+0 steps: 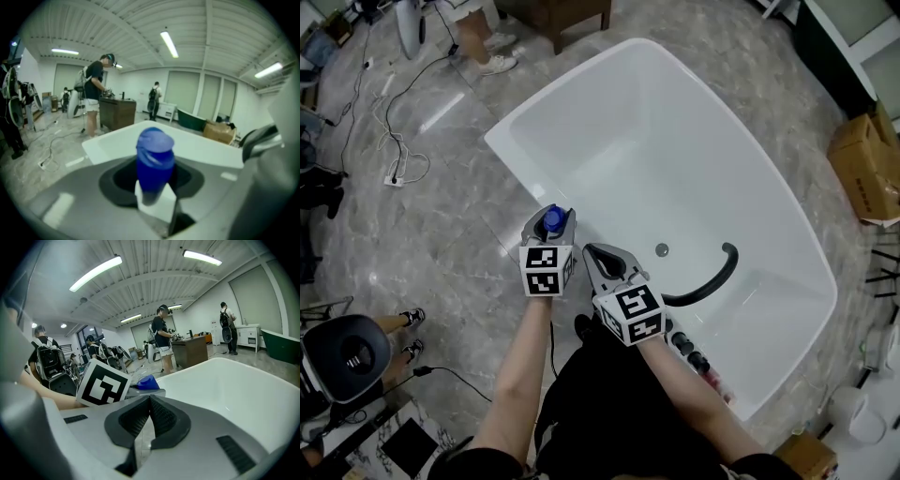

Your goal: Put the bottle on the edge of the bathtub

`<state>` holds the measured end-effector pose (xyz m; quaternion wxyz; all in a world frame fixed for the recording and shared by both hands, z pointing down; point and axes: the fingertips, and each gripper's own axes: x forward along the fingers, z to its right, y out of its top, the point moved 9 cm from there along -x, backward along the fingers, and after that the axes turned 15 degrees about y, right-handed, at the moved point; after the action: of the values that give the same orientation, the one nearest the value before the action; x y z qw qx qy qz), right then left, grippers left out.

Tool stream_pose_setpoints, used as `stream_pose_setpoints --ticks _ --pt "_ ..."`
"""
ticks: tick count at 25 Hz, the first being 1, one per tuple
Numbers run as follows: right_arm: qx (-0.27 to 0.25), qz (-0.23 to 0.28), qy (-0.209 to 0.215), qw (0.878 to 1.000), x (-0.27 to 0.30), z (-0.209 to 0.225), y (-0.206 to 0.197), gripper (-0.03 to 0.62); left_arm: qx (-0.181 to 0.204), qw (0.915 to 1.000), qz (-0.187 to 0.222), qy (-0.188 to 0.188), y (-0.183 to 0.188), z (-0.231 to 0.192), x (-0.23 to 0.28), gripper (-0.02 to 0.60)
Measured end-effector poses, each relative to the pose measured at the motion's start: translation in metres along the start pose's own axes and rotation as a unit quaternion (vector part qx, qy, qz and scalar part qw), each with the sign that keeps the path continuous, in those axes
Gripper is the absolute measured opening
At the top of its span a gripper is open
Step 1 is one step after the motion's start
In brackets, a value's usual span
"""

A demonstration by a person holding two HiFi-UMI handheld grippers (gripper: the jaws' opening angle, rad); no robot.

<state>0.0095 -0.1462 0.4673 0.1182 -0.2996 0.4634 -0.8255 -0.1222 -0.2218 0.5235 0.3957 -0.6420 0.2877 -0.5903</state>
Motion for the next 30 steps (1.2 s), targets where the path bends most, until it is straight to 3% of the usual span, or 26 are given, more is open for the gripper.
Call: stream_pose_setpoints --ticks 11,22,30 --pt "0.022 0.012 0.008 1.000 0.004 0.020 0.008 0.003 0.023 0.9997 -0.012 -0.004 -0.003 0.007 0.035 0.153" --pt "0.023 0.009 0.009 1.000 0.008 0.022 0.009 0.003 0.045 0.9985 -0.027 -0.013 -0.023 0.010 0.040 0.153" --pt "0.021 0.012 0.000 1.000 0.003 0.024 0.010 0.003 0.063 0.9976 -0.017 -0.021 -0.026 0.018 0.041 0.156"
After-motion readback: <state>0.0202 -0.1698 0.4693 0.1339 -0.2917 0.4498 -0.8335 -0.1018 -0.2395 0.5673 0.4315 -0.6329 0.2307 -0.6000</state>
